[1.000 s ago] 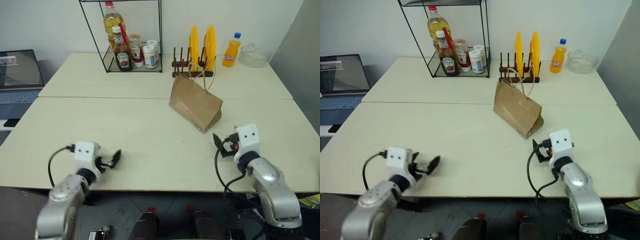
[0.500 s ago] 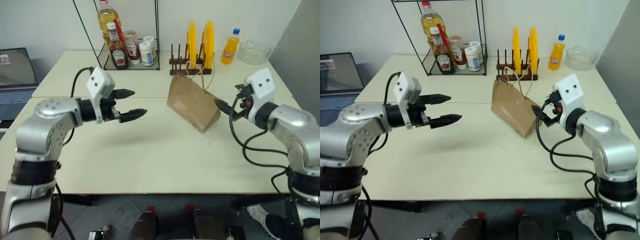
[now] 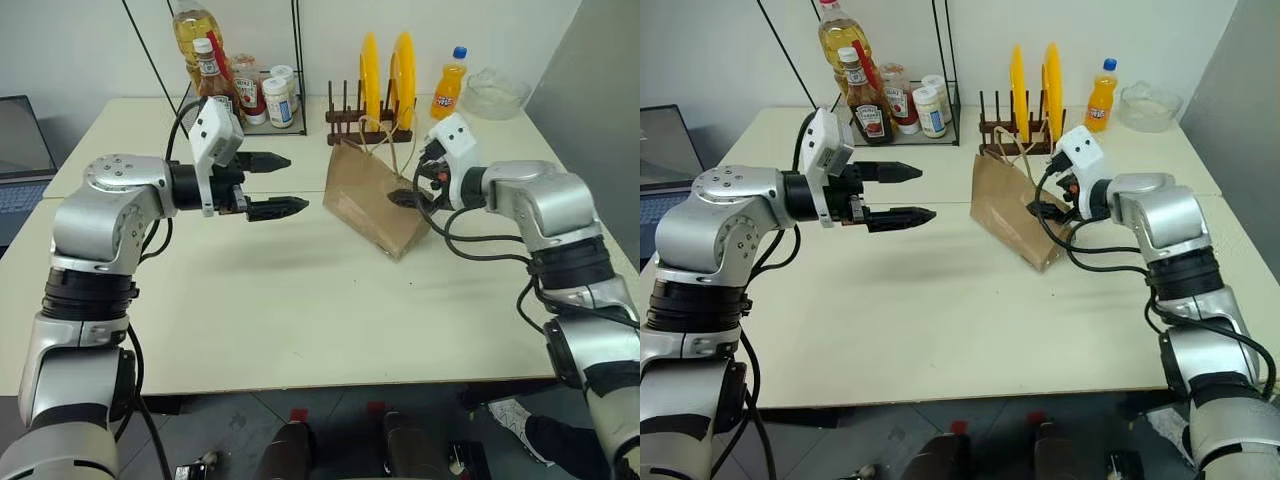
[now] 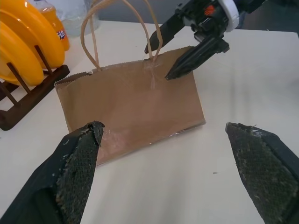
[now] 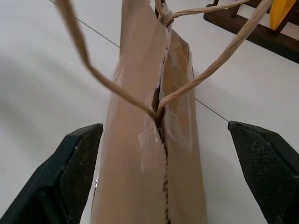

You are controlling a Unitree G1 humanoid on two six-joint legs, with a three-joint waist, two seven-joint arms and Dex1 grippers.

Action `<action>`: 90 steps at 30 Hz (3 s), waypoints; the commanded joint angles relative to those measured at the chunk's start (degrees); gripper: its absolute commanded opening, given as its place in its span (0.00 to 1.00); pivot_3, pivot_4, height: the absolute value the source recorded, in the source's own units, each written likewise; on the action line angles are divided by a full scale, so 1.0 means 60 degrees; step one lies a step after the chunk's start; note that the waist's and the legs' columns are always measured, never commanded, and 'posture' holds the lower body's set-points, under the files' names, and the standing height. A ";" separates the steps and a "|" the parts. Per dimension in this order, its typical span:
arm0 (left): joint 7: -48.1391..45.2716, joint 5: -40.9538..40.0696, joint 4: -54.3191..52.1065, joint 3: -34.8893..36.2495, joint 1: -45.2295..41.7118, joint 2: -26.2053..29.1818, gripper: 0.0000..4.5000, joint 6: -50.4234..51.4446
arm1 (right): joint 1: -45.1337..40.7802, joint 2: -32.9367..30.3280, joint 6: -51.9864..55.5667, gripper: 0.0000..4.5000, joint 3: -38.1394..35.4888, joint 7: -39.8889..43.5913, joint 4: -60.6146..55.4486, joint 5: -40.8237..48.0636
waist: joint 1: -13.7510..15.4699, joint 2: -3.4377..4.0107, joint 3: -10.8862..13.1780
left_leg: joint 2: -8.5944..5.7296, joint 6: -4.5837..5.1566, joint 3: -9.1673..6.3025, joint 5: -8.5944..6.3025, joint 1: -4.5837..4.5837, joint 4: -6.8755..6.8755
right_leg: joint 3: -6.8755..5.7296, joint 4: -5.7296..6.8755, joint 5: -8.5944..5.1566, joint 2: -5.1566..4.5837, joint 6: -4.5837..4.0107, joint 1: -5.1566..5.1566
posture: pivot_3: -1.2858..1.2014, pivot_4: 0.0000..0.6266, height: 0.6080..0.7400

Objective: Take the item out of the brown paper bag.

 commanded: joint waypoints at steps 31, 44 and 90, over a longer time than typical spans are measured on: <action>0.2428 -0.1750 -0.4629 0.4167 0.5688 0.0684 1.00 0.2015 | -0.2115 0.2056 -1.0013 0.01 -0.0092 0.3702 0.5917 -0.1406 | -0.0284 0.0008 0.0007 | 0.0030 -0.0011 0.0002 0.0012 0.0022 0.0009 | 0.0000 0.0034 0.0030 0.0012 -0.0050 -0.0012 | 0.52 0.24 1.00; 0.4280 -0.3415 -0.6882 0.5381 0.7220 0.0271 1.00 0.3071 | -0.2890 0.2609 -1.2238 0.01 0.0405 0.3561 0.8793 -0.3366 | -0.0180 0.0005 0.0008 | 0.0025 -0.0025 -0.0011 0.0020 0.0028 0.0013 | -0.0009 0.0033 0.0038 0.0017 -0.0063 0.0007 | 0.52 0.24 1.00; 0.3571 0.2600 0.6921 0.0098 -0.2828 -0.0651 1.00 -0.4508 | 0.6133 0.2907 -0.2078 1.00 -0.2083 -0.1305 -0.7033 -0.1887 | 0.0261 0.0005 -0.0005 | -0.0034 -0.0050 -0.0004 0.0036 -0.0004 0.0111 | 0.0008 0.0132 0.0040 0.0004 -0.0065 -0.0021 | 0.52 0.24 1.00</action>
